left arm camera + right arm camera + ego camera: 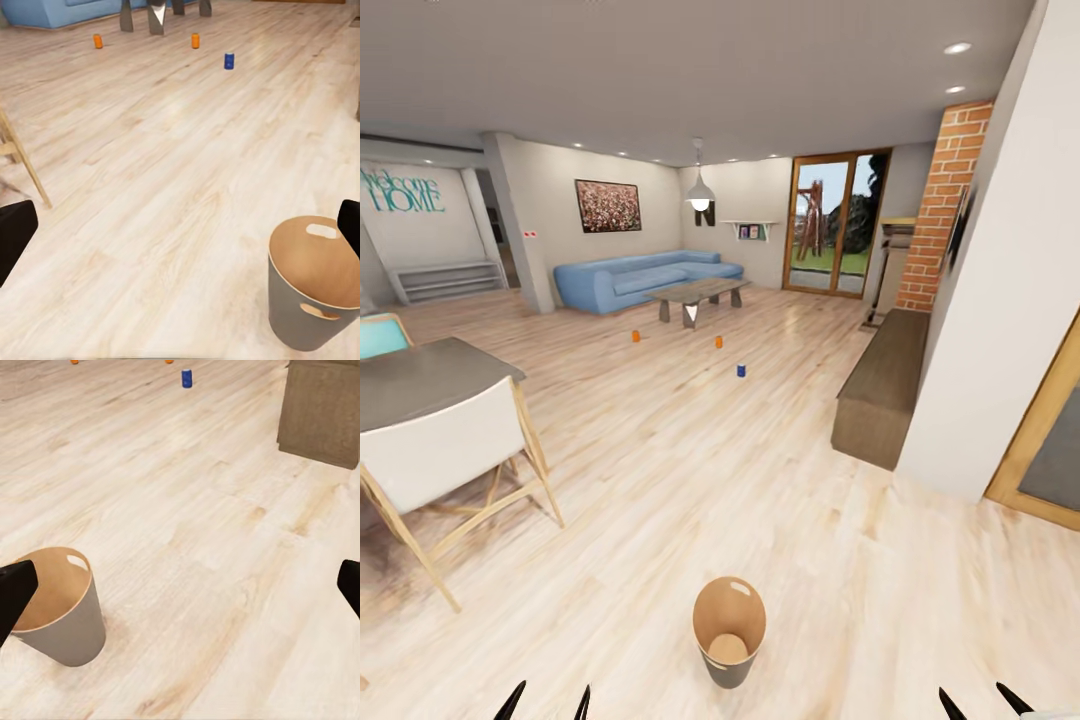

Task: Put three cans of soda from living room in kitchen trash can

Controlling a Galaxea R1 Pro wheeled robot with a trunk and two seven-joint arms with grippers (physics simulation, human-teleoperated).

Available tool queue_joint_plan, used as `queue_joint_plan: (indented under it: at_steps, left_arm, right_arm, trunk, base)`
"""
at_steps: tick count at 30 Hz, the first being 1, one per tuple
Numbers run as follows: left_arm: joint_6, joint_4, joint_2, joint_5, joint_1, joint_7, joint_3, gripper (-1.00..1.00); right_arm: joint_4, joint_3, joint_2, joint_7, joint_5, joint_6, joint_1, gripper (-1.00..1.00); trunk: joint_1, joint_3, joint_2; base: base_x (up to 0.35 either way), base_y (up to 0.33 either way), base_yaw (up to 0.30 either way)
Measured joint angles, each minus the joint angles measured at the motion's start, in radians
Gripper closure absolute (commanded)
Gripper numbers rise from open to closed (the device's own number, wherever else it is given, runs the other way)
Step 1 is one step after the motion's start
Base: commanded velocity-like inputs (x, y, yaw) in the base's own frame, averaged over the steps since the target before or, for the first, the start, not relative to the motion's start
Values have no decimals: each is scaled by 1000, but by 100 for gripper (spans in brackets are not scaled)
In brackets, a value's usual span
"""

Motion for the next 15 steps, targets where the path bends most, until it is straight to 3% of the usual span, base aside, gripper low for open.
queue_joint_plan:
  at_steps: [15]
  left_arm:
    - [0,-1,0,0,0,0,0,-100]
  right_arm:
    - [1,11,0,0,0,0,0,-100]
  trunk:
    - [0,0,0]
  base:
    - [0,0,251]
